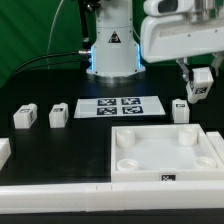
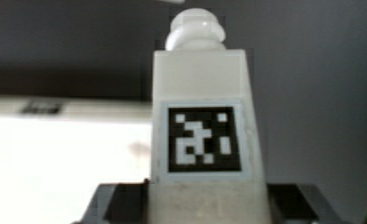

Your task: Assemble one leg

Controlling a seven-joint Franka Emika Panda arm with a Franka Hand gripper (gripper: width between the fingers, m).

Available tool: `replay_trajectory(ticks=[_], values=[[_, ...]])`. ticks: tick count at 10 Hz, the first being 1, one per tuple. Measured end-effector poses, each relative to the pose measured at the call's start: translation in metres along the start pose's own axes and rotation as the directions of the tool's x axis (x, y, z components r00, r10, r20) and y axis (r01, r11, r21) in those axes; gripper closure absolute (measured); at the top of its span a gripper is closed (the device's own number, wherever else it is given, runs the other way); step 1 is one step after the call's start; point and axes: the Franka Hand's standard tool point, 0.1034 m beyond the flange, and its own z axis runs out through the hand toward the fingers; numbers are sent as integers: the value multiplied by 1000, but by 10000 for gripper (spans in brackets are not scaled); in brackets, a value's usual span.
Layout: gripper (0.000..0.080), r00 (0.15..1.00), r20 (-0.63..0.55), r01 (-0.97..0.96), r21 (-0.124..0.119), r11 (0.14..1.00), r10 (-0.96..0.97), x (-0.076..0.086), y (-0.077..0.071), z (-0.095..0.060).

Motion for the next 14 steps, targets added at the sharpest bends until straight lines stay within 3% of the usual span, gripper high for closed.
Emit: replay_trajectory(ticks=[1,2,5,7,10,14], values=[[507,1000,-30,1,-2,1000,-1,8,5,-6],[507,989,-149,0,3,1000,1,26,6,-15],[507,989,-151,0,3,1000,0,23,6,-13],[507,987,-144,68,-12,998,-69,25,17,-7],[507,972,-181,144,-28,989,-147,70,37,-6],[507,954,-228,192,-29,981,-193,123,39,0]])
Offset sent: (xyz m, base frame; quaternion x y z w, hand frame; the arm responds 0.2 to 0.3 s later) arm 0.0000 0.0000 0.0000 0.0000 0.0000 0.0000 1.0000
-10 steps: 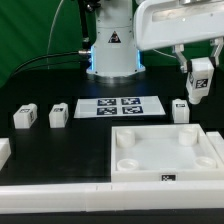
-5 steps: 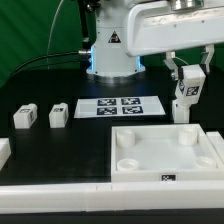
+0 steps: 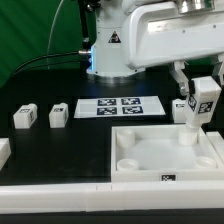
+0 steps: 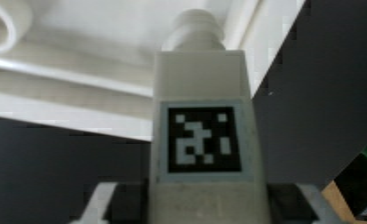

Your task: Assemble one leg

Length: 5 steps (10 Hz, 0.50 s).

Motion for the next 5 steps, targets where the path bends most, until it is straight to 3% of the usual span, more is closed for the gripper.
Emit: replay_trajectory(ticks=[4,5], values=[[507,1000,-21,4,-3,1000,-4,2,-1,2],[507,990,-135,25,-39,999,-30,9,6,-1]])
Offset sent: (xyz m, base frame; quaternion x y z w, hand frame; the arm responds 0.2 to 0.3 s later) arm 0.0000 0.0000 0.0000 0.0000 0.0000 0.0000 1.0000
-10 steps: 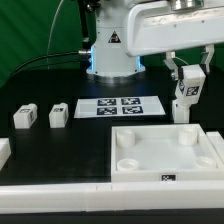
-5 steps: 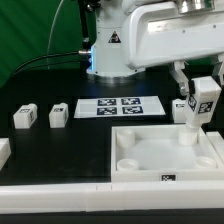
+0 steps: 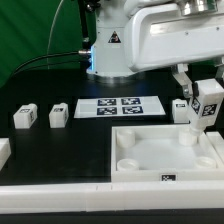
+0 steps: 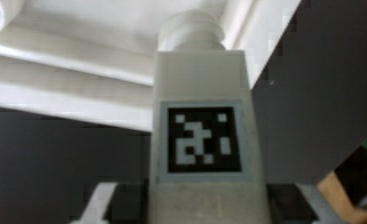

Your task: Assemble one leg

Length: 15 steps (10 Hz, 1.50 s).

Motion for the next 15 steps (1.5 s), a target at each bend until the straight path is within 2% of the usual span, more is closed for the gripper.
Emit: replay_trajectory(ticks=[1,2,4,6,9,15], values=[[507,997,-77,1,-28,1000,-3,-8,5,2],[507,998,-64,1,-24,1000,-3,-13,4,5],[507,998,-65,0,-24,1000,-2,-11,4,6],[507,997,-75,3,-22,1000,-4,-1,3,7],[507,997,-77,1,-16,1000,-2,3,1,17],[507,997,-71,5,-5,1000,-5,-10,-9,38]])
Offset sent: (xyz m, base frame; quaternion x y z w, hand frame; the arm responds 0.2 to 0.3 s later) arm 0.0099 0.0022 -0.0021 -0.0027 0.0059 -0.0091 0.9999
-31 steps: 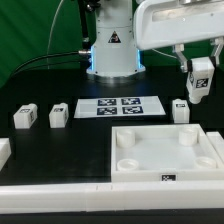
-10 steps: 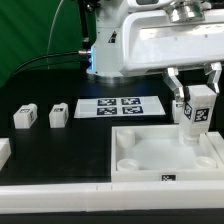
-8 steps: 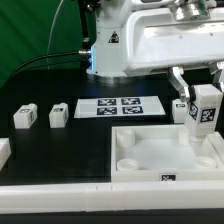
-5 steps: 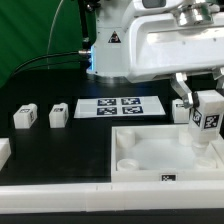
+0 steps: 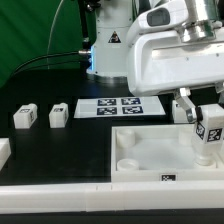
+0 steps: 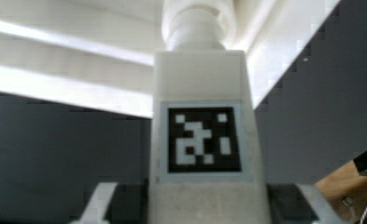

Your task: Assemble one leg

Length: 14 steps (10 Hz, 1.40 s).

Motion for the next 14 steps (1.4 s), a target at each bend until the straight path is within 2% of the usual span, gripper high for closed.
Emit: replay_trajectory(ticks=[3,7,10,11,12,13,14], values=[[507,1000,9,-1,3,1000,1,-6,-1,5],[507,999,-44,-2,-14,1000,2,-11,-1,5],[506,999,-34,-3,-13,1000,3,-12,1,4],[391,1000,-4,-6,-8,1000,6,-17,3,5],[391,1000,-3,-8,-9,1000,8,-16,4,4],[255,1000,7,-8,-5,1000,8,-16,3,3],[170,1000,13,-2,0,1000,2,-13,0,0]])
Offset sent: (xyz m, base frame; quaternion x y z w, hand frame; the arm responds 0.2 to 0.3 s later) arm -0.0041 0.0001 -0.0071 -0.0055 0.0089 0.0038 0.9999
